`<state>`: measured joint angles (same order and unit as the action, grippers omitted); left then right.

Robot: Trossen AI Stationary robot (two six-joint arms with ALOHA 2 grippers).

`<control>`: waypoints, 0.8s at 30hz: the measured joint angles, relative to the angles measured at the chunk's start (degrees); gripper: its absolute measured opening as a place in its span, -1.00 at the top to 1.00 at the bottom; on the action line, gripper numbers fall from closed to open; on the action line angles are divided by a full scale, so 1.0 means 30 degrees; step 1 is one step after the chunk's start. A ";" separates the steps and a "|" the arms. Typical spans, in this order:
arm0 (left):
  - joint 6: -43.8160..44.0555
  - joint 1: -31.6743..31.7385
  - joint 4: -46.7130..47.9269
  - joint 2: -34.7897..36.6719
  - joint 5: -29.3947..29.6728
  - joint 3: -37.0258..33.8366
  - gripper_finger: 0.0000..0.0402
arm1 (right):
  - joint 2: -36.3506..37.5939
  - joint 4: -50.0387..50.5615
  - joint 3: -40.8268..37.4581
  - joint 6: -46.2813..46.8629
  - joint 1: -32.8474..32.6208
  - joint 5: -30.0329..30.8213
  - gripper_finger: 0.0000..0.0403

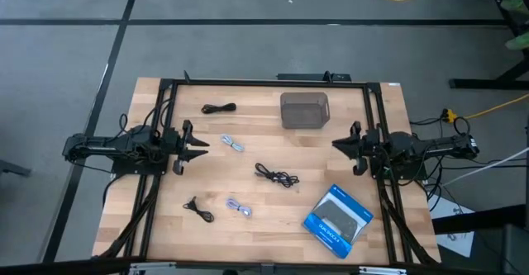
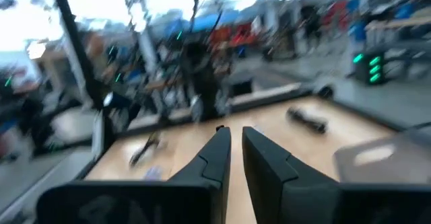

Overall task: Pick and place USB-C Cables
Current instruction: Put the white charger cable into the black bin

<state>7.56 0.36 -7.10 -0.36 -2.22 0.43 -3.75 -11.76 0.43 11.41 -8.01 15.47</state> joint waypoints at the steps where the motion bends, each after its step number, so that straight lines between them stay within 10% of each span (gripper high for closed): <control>1: 0.0402 0.0000 -0.0095 0.0000 -0.0007 -0.0007 0.51 | 0.0007 -0.0388 0.0002 -0.0010 0.0002 0.0344 0.78; 15: 0.6222 0.0007 -0.3901 -0.0046 0.6354 -0.0007 0.51 | 0.0004 -0.0927 0.0007 -0.0621 0.0007 0.3174 0.78; 24: 0.6362 -0.0007 -0.7445 -0.3212 0.6065 0.1440 0.51 | 0.0002 -0.0659 0.0005 -0.2474 0.0007 0.3183 0.78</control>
<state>26.64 0.34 -29.44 -10.00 15.97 4.75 -3.74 -13.74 0.44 3.98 -7.99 25.02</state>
